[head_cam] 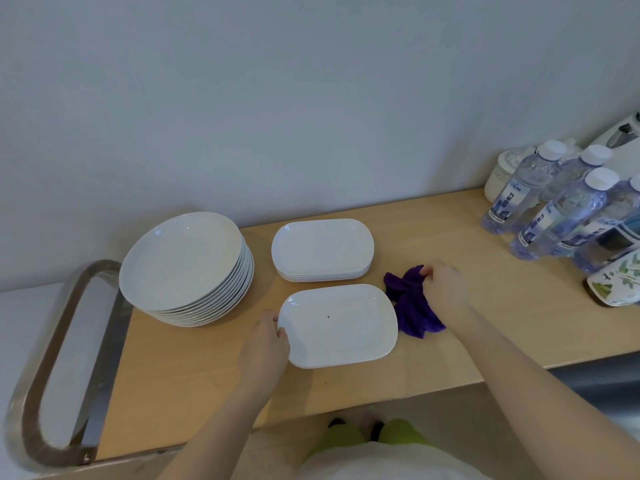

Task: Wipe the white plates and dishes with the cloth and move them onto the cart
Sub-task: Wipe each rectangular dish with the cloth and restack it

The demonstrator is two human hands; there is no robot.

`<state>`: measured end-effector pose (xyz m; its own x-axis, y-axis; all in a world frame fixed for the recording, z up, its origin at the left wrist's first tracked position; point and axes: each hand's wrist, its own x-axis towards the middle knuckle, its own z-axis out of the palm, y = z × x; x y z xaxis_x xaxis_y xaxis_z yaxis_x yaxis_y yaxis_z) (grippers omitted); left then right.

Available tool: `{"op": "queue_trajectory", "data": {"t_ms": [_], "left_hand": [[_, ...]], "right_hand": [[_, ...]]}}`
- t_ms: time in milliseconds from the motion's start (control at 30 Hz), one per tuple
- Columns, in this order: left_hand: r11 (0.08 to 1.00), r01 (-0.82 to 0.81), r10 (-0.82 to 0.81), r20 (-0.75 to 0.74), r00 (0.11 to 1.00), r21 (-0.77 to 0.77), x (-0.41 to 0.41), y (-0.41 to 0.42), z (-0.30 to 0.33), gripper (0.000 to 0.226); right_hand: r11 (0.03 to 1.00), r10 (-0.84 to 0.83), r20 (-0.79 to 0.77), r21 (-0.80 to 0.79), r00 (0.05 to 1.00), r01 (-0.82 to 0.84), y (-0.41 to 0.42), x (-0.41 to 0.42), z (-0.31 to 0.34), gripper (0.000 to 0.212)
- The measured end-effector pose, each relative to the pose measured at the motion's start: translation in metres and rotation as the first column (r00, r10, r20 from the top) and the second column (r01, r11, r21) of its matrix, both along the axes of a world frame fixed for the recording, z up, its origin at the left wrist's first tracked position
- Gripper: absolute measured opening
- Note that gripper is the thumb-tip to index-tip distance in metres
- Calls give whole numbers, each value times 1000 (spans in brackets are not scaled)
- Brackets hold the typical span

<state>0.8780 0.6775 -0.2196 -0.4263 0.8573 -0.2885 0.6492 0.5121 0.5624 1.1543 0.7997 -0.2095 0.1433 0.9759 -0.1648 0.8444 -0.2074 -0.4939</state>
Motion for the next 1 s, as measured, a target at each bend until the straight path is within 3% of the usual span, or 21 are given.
{"op": "queue_trajectory", "data": {"t_ms": [133,267,467,600,667,767,1000], "left_hand": [[1000,3,-4,-14,1000,-13,-1,1,-1,17],[1000,11,-11,-21,1000,-20,-2,2,0,17],[1000,13,-13,-25,1000,-23,-3,3,-3,14],[999,17,-18,-38,999,-28,-5,3,-4,14],[999,15,-15,-25,1000,-35,-5,4,-5,16],[1000,4,-3,10,1000,-27,-5,4,-5,23],[1000,1,-1,60,998,4,-6,3,-8,32]], "right_hand": [[974,218,159,-101,963,-204,-2,-2,-4,30],[948,313,304,-156,900,-277,-11,-7,-14,40],[950,297,480,-59,825,-308,-24,-15,-18,24],[946,275,601,-27,750,-324,-26,-21,-11,25],[954,197,626,54,755,-295,-29,-25,2,22],[925,66,546,280,835,-256,-35,-29,25,18],[755,63,416,575,907,-316,-49,-58,84,19]]}}
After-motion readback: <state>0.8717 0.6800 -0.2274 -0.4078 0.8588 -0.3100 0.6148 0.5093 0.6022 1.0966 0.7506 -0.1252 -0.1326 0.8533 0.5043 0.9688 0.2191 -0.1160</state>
